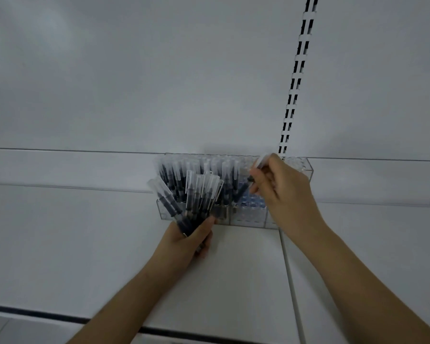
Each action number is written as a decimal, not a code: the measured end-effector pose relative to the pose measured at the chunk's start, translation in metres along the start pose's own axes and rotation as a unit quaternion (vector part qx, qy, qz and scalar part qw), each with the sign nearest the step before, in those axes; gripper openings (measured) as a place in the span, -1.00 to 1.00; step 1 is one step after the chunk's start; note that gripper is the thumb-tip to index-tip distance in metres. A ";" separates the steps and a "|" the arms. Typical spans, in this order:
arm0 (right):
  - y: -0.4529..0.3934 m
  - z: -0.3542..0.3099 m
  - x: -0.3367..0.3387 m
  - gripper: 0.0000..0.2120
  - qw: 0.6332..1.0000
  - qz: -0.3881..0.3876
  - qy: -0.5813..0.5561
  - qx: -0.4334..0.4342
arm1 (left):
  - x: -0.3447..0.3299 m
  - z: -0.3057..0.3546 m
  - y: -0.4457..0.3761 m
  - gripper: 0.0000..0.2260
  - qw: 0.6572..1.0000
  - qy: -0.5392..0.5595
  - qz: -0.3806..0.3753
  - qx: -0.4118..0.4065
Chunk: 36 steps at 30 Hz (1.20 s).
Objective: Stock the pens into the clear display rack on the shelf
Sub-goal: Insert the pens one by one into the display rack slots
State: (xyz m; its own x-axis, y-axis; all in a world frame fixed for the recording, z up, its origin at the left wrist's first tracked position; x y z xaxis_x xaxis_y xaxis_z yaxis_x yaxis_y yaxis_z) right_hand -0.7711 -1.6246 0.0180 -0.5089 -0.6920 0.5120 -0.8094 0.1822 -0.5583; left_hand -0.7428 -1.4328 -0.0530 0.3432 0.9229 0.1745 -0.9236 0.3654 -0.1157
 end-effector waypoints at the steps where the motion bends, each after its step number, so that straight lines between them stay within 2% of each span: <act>1: 0.001 -0.001 -0.004 -0.68 0.999 -0.011 0.032 0.017 | 0.000 0.000 0.000 -0.64 1.000 0.001 -0.001 -0.001; 3: 0.000 0.000 -0.012 -0.67 0.995 -0.037 0.079 0.040 | 0.000 0.000 -0.001 -0.62 1.000 0.001 -0.002 -0.007; 6: -0.003 0.000 -0.026 -0.77 0.985 -0.055 0.149 0.071 | 0.001 0.000 -0.001 -0.60 1.000 -0.009 -0.005 -0.016; 14: -0.008 -0.002 -0.035 -0.79 0.971 -0.018 0.232 0.059 | 0.000 0.000 -0.002 -0.55 1.000 -0.019 -0.013 -0.013; 17: -0.007 0.000 -0.037 -0.75 0.966 -0.006 0.253 0.063 | -0.002 -0.003 -0.002 -0.61 1.000 -0.018 -0.011 -0.003; 22: -0.002 0.010 -0.044 -0.64 0.955 -0.035 0.291 0.043 | -0.005 -0.003 -0.002 -0.69 1.000 -0.009 -0.006 -0.002; 25: -0.001 0.007 -0.034 -0.58 0.957 -0.048 0.286 -0.005 | -0.004 -0.003 -0.001 -0.72 1.000 -0.003 0.000 -0.001; 27: 0.006 0.002 -0.024 -0.53 0.973 -0.035 0.228 -0.008 | -0.003 -0.004 -0.001 -0.70 1.000 -0.009 0.004 -0.002; 29: 0.015 -0.005 -0.021 -0.57 0.994 -0.055 0.094 -0.014 | -0.003 -0.003 -0.001 -0.70 1.000 -0.008 -0.001 -0.012; 32: 0.021 -0.007 -0.037 -0.74 0.990 -0.128 -0.027 -0.051 | -0.005 -0.001 -0.001 -0.68 0.999 -0.003 -0.034 -0.034; 36: 0.019 -0.001 -0.042 -0.92 0.978 -0.119 -0.138 -0.106 | -0.006 0.001 0.000 -0.63 0.996 -0.007 -0.070 -0.050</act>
State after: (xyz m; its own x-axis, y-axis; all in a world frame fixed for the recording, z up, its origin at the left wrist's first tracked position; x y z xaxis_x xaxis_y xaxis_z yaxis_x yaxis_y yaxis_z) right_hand -0.7659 -1.5916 -0.0136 -0.2243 -0.8891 0.3990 -0.9528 0.1140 -0.2815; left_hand -0.7454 -1.4386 -0.0532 0.4639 0.8610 0.2084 -0.8453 0.5006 -0.1869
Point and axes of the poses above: each hand's wrist, its own y-axis away from the middle knuckle, its own x-axis out of the back of the hand, z = x × y, the point moved 4 cm from there along -y, towards the middle knuckle, and after that the axes turned 4 degrees about -x, right-handed, at the moved point
